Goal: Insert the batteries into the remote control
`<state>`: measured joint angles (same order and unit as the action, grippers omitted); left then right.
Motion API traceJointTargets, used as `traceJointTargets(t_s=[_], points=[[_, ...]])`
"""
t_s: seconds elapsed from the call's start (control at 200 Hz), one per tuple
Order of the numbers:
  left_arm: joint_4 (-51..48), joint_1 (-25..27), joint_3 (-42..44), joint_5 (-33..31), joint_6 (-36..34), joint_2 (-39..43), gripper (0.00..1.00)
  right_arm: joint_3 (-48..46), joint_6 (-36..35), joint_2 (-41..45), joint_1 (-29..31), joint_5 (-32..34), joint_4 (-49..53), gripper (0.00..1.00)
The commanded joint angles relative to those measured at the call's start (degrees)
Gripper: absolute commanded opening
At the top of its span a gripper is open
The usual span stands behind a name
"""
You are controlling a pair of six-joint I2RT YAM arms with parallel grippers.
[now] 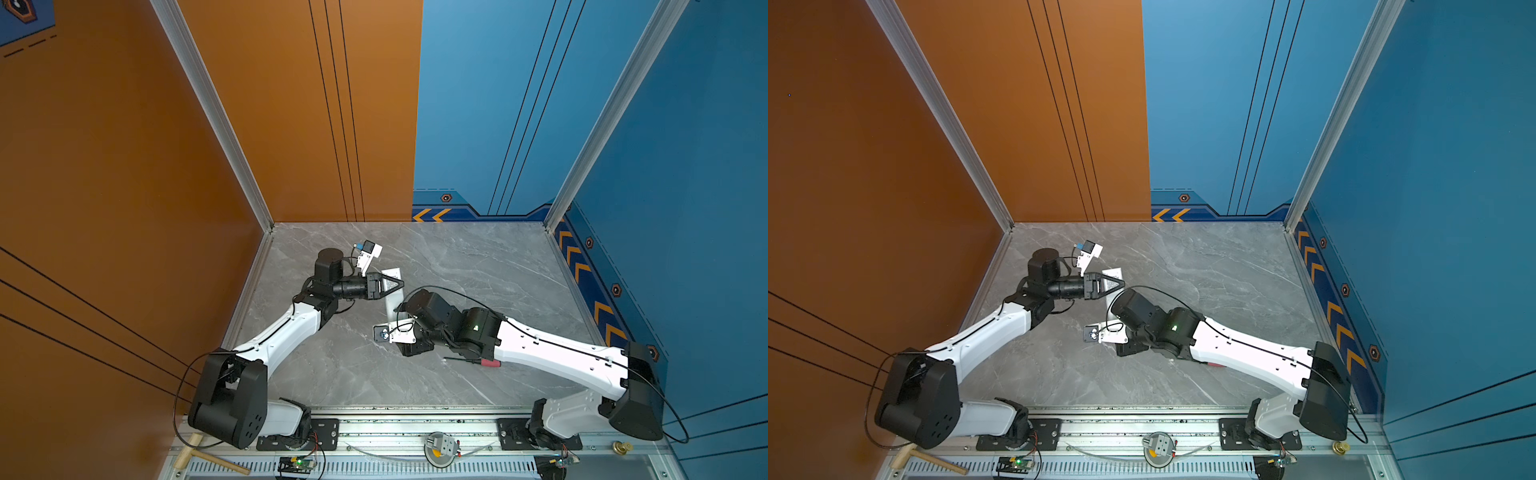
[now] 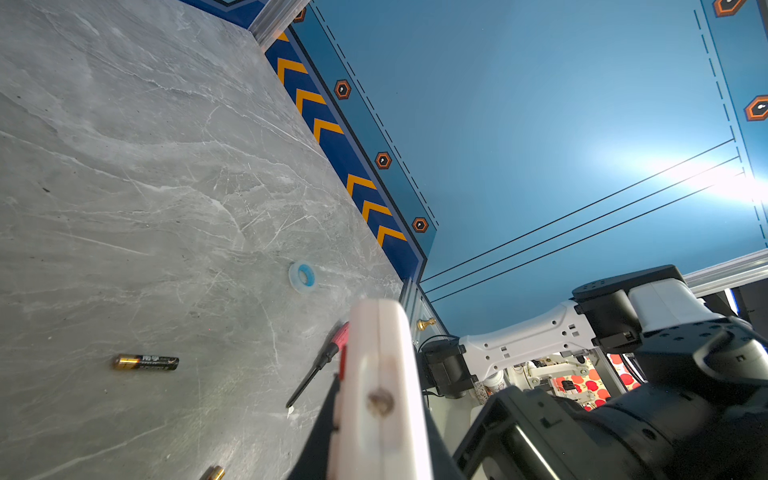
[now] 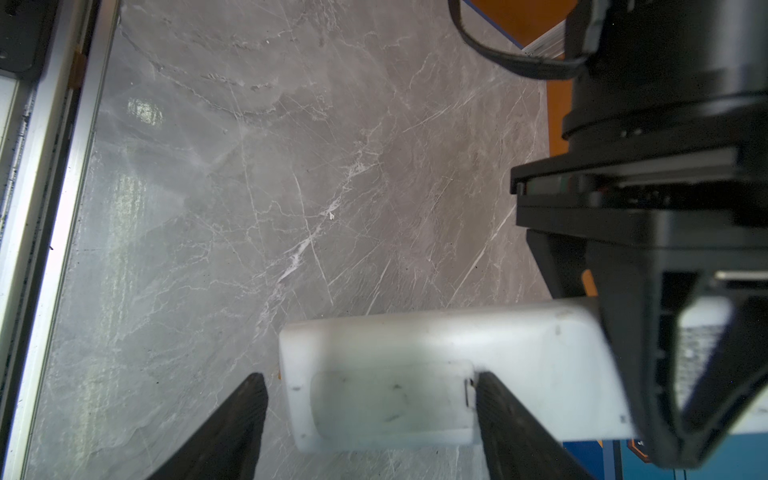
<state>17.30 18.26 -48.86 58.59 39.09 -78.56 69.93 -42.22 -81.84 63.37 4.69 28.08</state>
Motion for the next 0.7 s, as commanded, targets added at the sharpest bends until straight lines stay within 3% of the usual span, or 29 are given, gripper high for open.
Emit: traceJointTargets(t_s=[0.0, 0.691], points=[[3.68, -0.92, -0.92, -0.07, 0.81, 0.29, 0.0, -0.35, -0.15, 0.71, 1.09, -4.51, 6.93, 0.75], [3.65, -0.98, -0.8, -0.34, 0.72, 0.01, 0.0, -0.77, -0.42, 1.5, 1.3, -4.19, 6.73, 0.69]])
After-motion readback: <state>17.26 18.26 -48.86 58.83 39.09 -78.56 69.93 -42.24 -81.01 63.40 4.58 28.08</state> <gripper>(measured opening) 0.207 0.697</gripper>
